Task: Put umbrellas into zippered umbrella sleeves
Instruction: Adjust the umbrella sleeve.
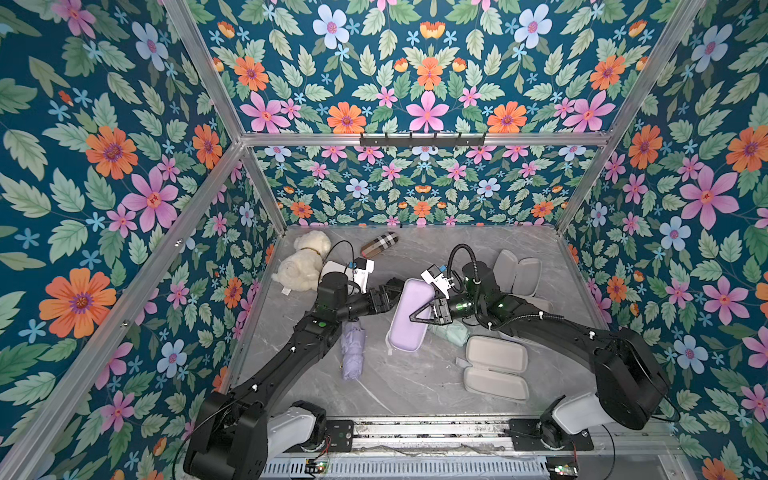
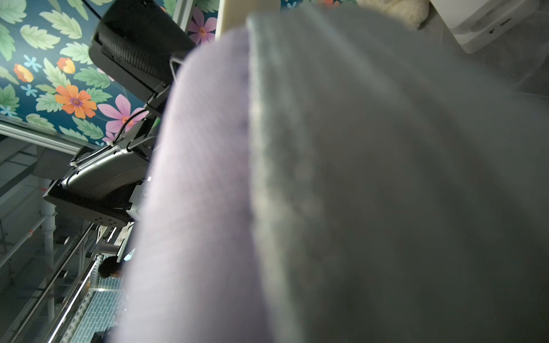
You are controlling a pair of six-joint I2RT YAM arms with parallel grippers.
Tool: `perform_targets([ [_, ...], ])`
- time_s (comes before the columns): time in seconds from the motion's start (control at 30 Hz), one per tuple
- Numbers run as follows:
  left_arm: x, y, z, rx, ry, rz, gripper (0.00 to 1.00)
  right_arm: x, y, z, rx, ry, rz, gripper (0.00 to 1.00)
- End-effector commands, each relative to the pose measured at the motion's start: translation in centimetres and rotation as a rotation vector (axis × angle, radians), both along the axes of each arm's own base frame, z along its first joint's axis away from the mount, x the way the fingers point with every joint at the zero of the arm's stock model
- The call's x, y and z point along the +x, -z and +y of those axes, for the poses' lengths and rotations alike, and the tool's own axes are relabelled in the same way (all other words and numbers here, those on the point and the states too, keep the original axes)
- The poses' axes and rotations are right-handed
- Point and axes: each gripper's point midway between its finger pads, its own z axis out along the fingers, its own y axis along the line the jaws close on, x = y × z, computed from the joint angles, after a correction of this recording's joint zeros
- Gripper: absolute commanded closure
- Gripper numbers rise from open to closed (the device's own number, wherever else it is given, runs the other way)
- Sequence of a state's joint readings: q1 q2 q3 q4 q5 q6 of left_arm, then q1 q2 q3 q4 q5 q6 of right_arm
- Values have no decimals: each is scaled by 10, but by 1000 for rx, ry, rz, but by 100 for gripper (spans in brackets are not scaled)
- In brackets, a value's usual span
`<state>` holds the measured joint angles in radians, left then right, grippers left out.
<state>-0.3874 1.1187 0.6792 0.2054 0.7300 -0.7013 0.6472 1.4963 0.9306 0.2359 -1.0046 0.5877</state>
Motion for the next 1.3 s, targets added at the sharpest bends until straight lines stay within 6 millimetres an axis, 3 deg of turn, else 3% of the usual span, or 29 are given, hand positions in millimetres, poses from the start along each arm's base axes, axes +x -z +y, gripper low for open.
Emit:
perform_targets([
  [0.0, -15, -24, 3, -23, 87, -103, 13, -10, 2, -3, 13, -53, 18, 90],
  [0.1, -17, -20, 7, -42, 75, -83, 12, -5, 7, -9, 2, -32, 43, 90],
  [0.27, -27, -4, -7, -91, 117, -45, 13, -4, 8, -7, -9, -67, 89, 85],
  [0.37, -30, 6, -21, -75, 158, -21, 14, -13, 2, -2, 18, -116, 80, 82],
  [0.5, -33, 3, -38, -86, 216, -23, 19, -33, 2, 7, 3, -196, 55, 71],
  [0.57, -32, 4, -42, -93, 226, -16, 28, -33, 2, 8, 2, -196, 53, 70],
  [0.67, -31, 3, -43, -108, 232, -16, 51, -34, 2, 8, 12, -193, 55, 67],
  [0.8, -27, -9, -39, -137, 218, -38, 82, -33, 12, 0, -1, -153, 77, 51],
  [0.9, -20, -15, -31, -132, 186, -61, 88, -27, 21, -15, -9, -82, 89, 39],
  [0.97, -12, -18, -20, -108, 144, -74, 88, -29, 34, -27, -36, -27, 61, 37],
  [1.07, 1, -24, -5, -81, 72, -105, 89, -23, 71, -47, -179, 121, -52, 39],
  [1.13, 5, -31, -3, -73, 49, -129, 89, -11, 97, -59, -366, 270, -273, 45],
  [1.2, 8, -38, -3, -87, 32, -141, 89, -11, 103, -55, -505, 303, -582, 47],
  [1.27, 8, -45, -4, -106, 36, -152, 89, -5, 96, -48, -582, 355, -819, 48],
])
